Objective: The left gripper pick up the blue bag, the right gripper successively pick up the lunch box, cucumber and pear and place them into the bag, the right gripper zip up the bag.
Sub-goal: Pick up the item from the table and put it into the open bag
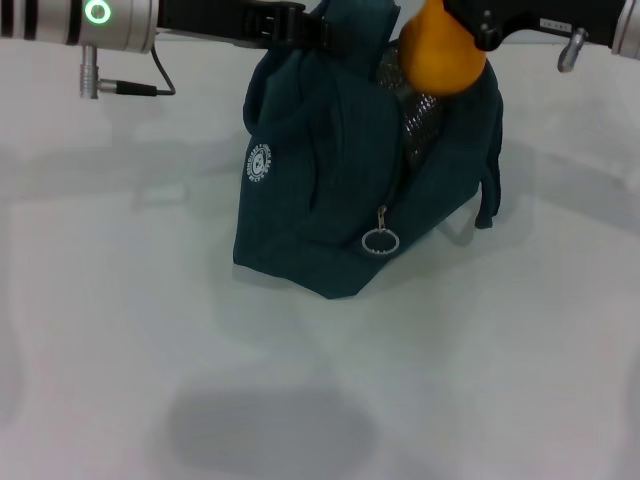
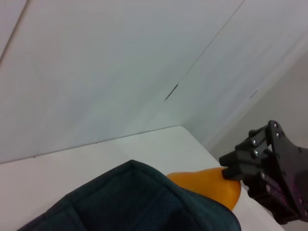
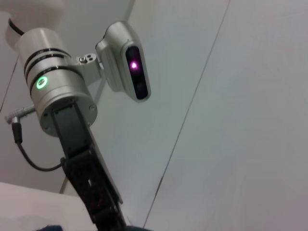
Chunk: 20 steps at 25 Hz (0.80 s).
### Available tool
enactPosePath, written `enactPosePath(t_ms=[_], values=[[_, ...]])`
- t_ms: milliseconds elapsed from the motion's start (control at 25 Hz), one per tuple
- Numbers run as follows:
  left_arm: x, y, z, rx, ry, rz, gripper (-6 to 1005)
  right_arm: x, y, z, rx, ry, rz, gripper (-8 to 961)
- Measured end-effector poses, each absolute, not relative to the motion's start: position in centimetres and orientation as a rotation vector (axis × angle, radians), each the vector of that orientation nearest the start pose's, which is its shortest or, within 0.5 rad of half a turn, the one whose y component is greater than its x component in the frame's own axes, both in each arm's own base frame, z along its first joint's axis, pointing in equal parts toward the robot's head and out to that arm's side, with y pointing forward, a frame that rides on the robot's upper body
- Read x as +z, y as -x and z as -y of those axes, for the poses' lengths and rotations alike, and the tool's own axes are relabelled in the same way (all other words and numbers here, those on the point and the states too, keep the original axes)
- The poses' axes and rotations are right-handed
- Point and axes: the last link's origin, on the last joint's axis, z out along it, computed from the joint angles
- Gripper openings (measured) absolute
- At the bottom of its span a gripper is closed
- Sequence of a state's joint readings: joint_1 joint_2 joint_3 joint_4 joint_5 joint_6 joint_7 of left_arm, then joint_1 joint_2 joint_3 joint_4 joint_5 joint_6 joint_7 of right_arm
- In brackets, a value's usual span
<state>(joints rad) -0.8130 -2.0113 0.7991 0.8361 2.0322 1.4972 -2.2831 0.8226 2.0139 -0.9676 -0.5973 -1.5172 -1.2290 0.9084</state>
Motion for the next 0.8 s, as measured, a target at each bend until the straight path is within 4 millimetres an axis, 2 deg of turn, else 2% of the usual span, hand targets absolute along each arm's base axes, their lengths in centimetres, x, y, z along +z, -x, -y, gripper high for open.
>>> enactPosePath(t_ms=[80,440,800], values=[[4.0,15.0,-41.5,-0.66,2.65,1.244,40,1.6,-13.1,-43.8,0.741,2.442,0.282,38],[3.7,14.9,-41.4,-0.666,2.654,1.252,40,-1.4,-15.2,-43.0,0.757,2.439,0.208,37],[3.6,15.1,-41.1,-0.662,2.665,1.254,40,-2.3,-16.9,-42.8,0.728,2.435,0.093,37]])
